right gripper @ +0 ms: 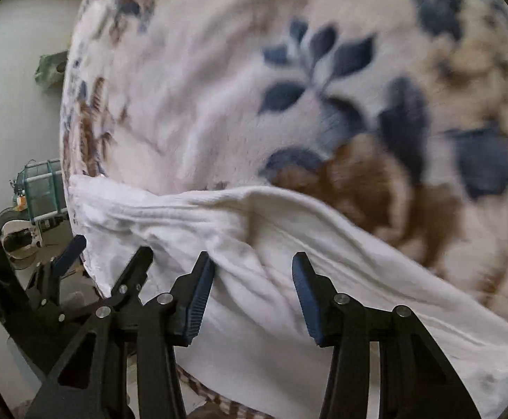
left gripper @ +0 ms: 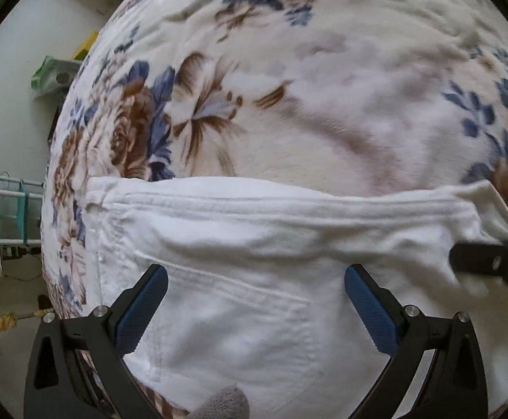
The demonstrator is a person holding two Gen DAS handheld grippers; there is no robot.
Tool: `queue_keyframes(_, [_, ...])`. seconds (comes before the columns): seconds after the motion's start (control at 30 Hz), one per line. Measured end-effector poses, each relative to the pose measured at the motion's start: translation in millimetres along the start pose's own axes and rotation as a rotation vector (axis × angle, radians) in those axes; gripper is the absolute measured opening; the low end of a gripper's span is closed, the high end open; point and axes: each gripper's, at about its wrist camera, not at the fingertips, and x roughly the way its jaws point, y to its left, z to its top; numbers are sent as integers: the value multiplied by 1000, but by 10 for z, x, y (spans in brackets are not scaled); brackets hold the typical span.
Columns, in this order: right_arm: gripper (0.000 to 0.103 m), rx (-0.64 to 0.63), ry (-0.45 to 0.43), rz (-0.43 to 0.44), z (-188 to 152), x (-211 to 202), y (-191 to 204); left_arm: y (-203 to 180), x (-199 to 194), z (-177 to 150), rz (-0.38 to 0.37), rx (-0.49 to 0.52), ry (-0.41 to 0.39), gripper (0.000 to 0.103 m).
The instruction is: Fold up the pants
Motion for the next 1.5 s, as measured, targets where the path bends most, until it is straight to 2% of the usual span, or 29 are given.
queue_keyframes(0.03, [31, -9, 9, 8, -5, 65, 34, 5, 21, -3, -9, -7, 10, 103])
queue_keyframes(0.13, [7, 20, -37, 18, -63, 5, 30, 68, 60, -24, -16, -20, 24, 103])
queue_keyframes(0.2, [6, 69, -101, 36, -35, -196, -10, 128, 69, -53, -13, -33, 28, 103])
queue_keyframes(0.27, [6, 112, -146, -8, -11, -315, -90, 191, 77, -73, -15, -48, 39, 103])
queue_keyframes(0.37, [7, 130, -81, 24, -3, -297, -172, 274, 91, -84, -29, -72, 61, 103])
queue_keyframes(0.4, [12, 132, -82, 34, -14, -348, -187, 301, 88, -80, -29, -77, 63, 103])
queue_keyframes(0.43, [27, 128, -79, 58, 0, -370, -175, 326, 73, -80, -26, -82, 63, 103])
queue_keyframes(0.47, [39, 139, -82, 119, 5, -404, -180, 354, 47, -84, -30, -89, 63, 103])
queue_keyframes(0.5, [63, 156, -83, 149, 19, -420, -205, 365, 26, -90, -35, -96, 62, 103])
queue_keyframes(0.53, [72, 165, -77, 167, 40, -391, -205, 386, 5, -92, -36, -106, 63, 103])
queue_keyframes(0.67, [70, 158, 50, 169, 177, 83, -196, 430, -42, -103, -25, -125, 64, 103])
queue_keyframes(0.7, [64, 132, 61, 164, 188, 154, -139, 439, -48, -110, -16, -123, 62, 103])
queue_keyframes(0.73, [42, 97, 67, 167, 196, 199, -50, 447, -55, -118, -11, -122, 60, 103])
queue_keyframes(0.77, [37, 61, 69, 193, 193, 214, 44, 460, -63, -130, -7, -123, 57, 103])
queue_keyframes(0.8, [36, 5, 52, 149, 175, 190, 173, 466, -67, -137, -5, -124, 56, 103])
queue_keyframes(0.83, [30, -42, 32, 98, 147, 163, 263, 473, -69, -149, -5, -125, 57, 103])
queue_keyframes(0.87, [25, -41, 21, 92, 136, 168, 274, 477, -68, -157, -7, -126, 59, 103])
queue_keyframes(0.9, [11, -14, 9, 88, 121, 132, 220, 479, -67, -163, -9, -128, 62, 103])
queue_keyframes(0.93, [8, 18, -10, 92, 127, 92, 156, 481, -67, -168, -11, -130, 64, 103])
queue_keyframes(1.0, [8, 69, -83, 105, 156, -63, -14, 464, -67, -171, -2, -123, 58, 103])
queue_keyframes(1.1, [8, 156, -36, 128, 185, 84, -170, 402, -50, -164, 12, -103, 58, 103])
queue_keyframes(1.2, [14, 119, -31, 90, 223, 43, -58, 370, -136, -163, 15, -85, 40, 103])
queue_keyframes(1.23, [20, 104, -48, 87, 200, -50, -29, 364, -174, -167, 20, -78, 30, 103])
queue_keyframes(1.3, [31, 55, -131, 20, 101, -347, 26, 362, -261, -181, 37, -68, 11, 103])
queue_keyframes(1.37, [33, -1, -192, -36, -79, -617, 97, 375, -321, -198, 41, -77, 6, 103])
queue_keyframes(1.43, [33, -12, -171, -5, -254, -689, 65, 407, -373, -222, 39, -99, 6, 103])
queue_keyframes(1.5, [33, 5, -56, 101, -380, -525, 6, 425, -403, -249, 43, -117, 9, 103])
